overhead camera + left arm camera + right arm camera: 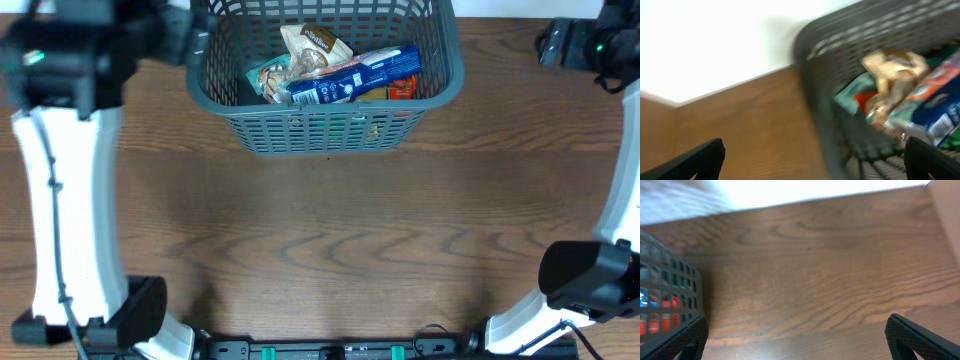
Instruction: Pack container
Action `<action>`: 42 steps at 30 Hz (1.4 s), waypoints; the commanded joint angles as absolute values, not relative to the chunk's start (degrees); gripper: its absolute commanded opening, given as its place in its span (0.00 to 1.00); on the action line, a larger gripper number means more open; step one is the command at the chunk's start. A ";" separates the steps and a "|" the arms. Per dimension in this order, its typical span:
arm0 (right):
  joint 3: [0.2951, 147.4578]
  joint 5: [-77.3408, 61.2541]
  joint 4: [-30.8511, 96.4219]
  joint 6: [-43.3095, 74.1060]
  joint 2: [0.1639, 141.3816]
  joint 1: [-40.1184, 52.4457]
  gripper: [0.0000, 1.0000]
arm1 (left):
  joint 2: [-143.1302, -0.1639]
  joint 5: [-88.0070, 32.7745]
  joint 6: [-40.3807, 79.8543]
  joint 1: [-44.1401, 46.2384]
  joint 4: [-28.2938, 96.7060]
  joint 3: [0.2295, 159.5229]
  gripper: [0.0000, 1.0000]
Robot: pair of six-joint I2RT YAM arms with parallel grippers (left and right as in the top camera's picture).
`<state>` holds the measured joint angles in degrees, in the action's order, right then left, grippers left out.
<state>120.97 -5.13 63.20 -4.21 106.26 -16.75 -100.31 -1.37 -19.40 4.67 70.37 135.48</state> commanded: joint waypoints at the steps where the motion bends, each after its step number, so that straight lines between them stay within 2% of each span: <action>1: 123.09 -5.39 64.12 -4.95 101.82 -15.90 0.99 | -96.29 -0.56 -14.66 1.87 73.49 136.20 0.99; 10: 122.93 -3.31 71.88 -4.75 88.92 -13.54 0.99 | -82.24 -0.60 -13.98 0.95 77.56 128.44 0.99; 17: 117.56 -2.83 80.95 -4.75 81.73 -10.72 0.99 | -64.90 -0.60 -13.50 0.95 70.35 104.84 0.99; 21: 104.81 -2.74 77.25 -2.96 73.58 -7.51 0.99 | -54.68 -0.60 -13.41 0.95 63.13 87.96 0.99; 25: 86.08 -1.48 68.18 -0.62 61.25 -4.32 0.99 | -46.13 -0.93 -13.61 0.99 55.90 73.54 0.99; 32: 60.18 0.01 55.66 1.39 42.39 -2.15 0.99 | -38.11 -1.02 -14.90 1.10 45.69 55.00 0.99; 37: 52.40 0.03 52.42 0.16 35.70 -2.15 0.99 | -37.04 -1.02 -12.32 1.10 42.30 48.38 0.99; 42: 51.66 0.64 53.78 -0.03 35.20 -2.15 0.99 | -37.08 -0.97 -12.10 1.08 42.37 48.10 0.98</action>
